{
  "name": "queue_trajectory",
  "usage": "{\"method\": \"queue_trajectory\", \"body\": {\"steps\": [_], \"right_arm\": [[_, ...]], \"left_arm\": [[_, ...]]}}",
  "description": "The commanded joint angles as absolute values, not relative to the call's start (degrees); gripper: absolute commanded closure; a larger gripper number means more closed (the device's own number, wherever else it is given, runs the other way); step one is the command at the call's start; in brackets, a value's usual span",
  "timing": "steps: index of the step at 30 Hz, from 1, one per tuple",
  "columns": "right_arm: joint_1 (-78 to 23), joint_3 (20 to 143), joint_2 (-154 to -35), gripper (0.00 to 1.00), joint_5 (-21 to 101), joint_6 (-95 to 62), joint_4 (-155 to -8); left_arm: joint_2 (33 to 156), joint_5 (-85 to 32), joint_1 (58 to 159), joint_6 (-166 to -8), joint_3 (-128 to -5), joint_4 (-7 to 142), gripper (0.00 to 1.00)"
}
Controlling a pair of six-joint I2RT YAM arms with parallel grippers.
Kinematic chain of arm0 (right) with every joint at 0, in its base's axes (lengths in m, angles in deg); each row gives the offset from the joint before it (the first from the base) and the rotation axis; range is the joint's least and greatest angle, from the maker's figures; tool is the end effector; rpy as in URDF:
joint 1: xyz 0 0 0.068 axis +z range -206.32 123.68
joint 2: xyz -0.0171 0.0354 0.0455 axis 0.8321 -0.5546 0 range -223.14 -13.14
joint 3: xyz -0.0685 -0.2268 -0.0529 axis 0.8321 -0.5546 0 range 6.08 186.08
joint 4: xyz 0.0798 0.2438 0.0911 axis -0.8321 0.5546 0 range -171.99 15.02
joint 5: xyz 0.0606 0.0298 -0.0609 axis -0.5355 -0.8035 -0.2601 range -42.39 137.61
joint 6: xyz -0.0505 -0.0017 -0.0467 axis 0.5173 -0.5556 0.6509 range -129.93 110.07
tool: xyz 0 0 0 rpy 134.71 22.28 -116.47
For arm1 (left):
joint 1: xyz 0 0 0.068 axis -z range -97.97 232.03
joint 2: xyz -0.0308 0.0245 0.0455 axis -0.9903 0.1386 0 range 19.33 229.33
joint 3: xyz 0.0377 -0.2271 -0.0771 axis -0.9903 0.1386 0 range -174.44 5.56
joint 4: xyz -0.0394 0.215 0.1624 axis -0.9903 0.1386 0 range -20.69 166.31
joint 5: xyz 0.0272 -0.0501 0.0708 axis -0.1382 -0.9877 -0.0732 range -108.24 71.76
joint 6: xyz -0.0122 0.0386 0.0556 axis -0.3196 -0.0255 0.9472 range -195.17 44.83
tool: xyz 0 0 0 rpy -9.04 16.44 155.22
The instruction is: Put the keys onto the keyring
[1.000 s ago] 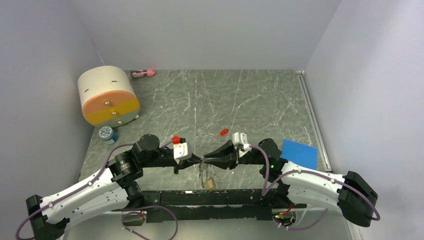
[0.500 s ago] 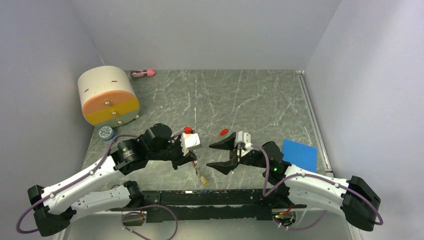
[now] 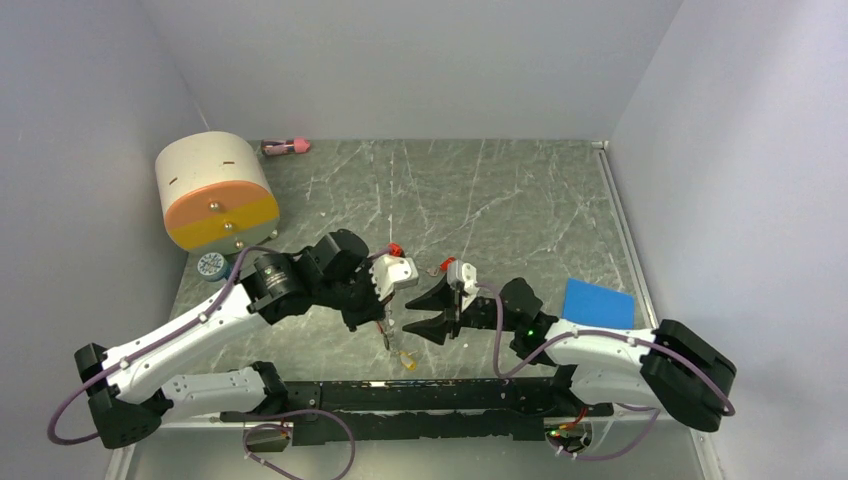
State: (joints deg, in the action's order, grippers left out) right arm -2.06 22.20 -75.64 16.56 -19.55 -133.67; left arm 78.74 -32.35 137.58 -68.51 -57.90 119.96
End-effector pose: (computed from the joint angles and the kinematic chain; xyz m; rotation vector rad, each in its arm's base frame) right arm 0.1251 0.2229 0.1870 -1.0346 1.2655 1.2761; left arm 0.1252 -0.2064 0.2990 1.3767 2.0470 -0.6833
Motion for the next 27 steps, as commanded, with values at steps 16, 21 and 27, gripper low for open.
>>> {"method": "queue_trajectory", "body": {"steps": [16, 21, 27], "right_arm": [[-0.78, 29.51, -93.14, 0.67, 10.27, -27.49, -158.46], [-0.29, 30.48, -95.53, 0.79, 9.87, -27.8, -159.64], [-0.33, 30.48, -96.51, 1.0, 8.47, -27.46, -159.86]], "left_arm": [[82.73, -30.93, 138.02, -68.44, -63.32, 125.2, 0.97], [82.69, -30.74, 138.02, -68.82, -62.93, 125.07, 0.98], [81.93, -30.36, 138.08, -68.66, -62.65, 124.86, 0.97]]}}
